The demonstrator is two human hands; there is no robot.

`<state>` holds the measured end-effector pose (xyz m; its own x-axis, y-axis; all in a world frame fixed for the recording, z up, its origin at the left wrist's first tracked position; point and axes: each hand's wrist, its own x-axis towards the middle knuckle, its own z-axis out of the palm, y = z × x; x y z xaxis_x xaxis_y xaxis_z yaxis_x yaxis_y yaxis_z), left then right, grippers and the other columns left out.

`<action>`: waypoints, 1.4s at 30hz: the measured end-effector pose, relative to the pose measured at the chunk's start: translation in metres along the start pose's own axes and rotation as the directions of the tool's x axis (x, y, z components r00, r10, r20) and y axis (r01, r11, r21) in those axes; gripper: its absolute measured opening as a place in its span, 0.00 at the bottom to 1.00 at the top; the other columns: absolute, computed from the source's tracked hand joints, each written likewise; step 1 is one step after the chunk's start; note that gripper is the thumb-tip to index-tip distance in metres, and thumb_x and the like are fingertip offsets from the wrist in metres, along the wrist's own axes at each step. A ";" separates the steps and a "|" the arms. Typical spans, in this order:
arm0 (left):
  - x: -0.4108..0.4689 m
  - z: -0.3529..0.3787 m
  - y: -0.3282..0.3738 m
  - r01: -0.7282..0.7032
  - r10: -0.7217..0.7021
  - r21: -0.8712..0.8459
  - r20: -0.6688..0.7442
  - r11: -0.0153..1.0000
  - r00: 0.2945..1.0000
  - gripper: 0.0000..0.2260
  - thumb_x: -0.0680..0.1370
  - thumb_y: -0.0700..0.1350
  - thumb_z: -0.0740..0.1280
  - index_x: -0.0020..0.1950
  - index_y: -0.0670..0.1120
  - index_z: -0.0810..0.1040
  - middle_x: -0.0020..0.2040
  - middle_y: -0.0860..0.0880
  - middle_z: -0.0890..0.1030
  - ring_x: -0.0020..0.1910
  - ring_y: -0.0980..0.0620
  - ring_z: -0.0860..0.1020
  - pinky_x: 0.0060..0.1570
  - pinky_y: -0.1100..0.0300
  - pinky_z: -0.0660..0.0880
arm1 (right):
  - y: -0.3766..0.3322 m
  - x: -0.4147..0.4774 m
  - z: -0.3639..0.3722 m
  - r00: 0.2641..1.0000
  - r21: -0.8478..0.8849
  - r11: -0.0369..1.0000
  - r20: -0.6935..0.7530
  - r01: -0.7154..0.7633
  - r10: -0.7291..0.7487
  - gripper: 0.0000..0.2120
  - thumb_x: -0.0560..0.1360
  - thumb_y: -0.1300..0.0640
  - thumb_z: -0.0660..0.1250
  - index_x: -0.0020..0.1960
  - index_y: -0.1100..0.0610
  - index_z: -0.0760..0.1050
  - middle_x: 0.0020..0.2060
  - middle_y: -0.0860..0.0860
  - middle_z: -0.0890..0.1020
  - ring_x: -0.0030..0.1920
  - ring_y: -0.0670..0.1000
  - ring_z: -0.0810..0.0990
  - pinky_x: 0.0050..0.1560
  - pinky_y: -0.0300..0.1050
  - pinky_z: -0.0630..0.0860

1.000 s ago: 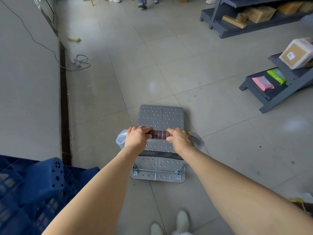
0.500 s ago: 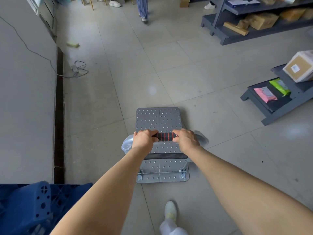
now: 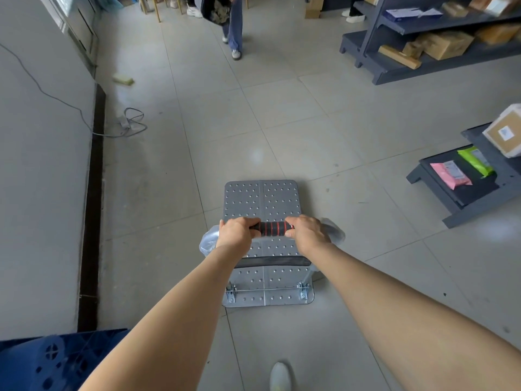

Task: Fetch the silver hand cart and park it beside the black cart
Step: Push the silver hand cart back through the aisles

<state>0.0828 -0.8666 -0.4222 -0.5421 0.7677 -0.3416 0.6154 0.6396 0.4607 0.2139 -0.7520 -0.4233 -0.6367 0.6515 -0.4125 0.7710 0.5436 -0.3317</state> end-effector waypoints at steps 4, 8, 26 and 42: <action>0.017 -0.009 -0.006 0.000 0.001 -0.028 0.010 1.000 1.000 0.13 0.81 0.43 0.62 0.61 0.57 0.79 0.48 0.48 0.82 0.47 0.46 0.71 0.69 0.48 0.61 | -0.008 0.016 -0.004 1.000 0.007 1.000 0.022 0.007 -0.007 0.07 0.78 0.59 0.63 0.55 0.58 0.75 0.46 0.57 0.77 0.46 0.54 0.72 0.43 0.43 0.64; 0.037 -0.022 -0.017 -0.014 0.015 -0.042 0.019 0.999 1.000 0.13 0.81 0.43 0.63 0.62 0.56 0.78 0.52 0.49 0.83 0.54 0.45 0.76 0.71 0.49 0.56 | -0.021 0.031 -0.012 0.999 -0.008 1.000 0.039 0.018 -0.018 0.08 0.79 0.58 0.63 0.56 0.58 0.74 0.43 0.55 0.74 0.45 0.54 0.71 0.43 0.43 0.64; 0.130 -0.117 -0.089 -0.114 0.104 0.065 0.143 0.991 0.984 0.16 0.81 0.44 0.62 0.68 0.54 0.74 0.63 0.50 0.79 0.65 0.47 0.72 0.75 0.47 0.44 | -0.133 0.102 -0.010 0.989 0.127 0.981 -0.007 -0.145 0.147 0.09 0.78 0.57 0.65 0.57 0.57 0.76 0.46 0.56 0.79 0.47 0.55 0.77 0.44 0.42 0.66; 0.214 -0.173 -0.133 -0.222 0.207 0.149 0.112 0.964 0.972 0.15 0.80 0.41 0.62 0.65 0.52 0.76 0.57 0.49 0.79 0.63 0.47 0.69 0.70 0.44 0.56 | -0.207 0.178 -0.029 0.979 0.118 0.973 -0.029 -0.197 0.201 0.11 0.78 0.52 0.65 0.59 0.55 0.77 0.51 0.57 0.82 0.45 0.55 0.76 0.43 0.41 0.66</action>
<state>-0.2142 -0.7937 -0.4149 -0.3353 0.8829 -0.3286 0.7988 0.4514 0.3978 -0.0589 -0.7331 -0.4035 -0.4684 0.7627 -0.4459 0.8766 0.3383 -0.3423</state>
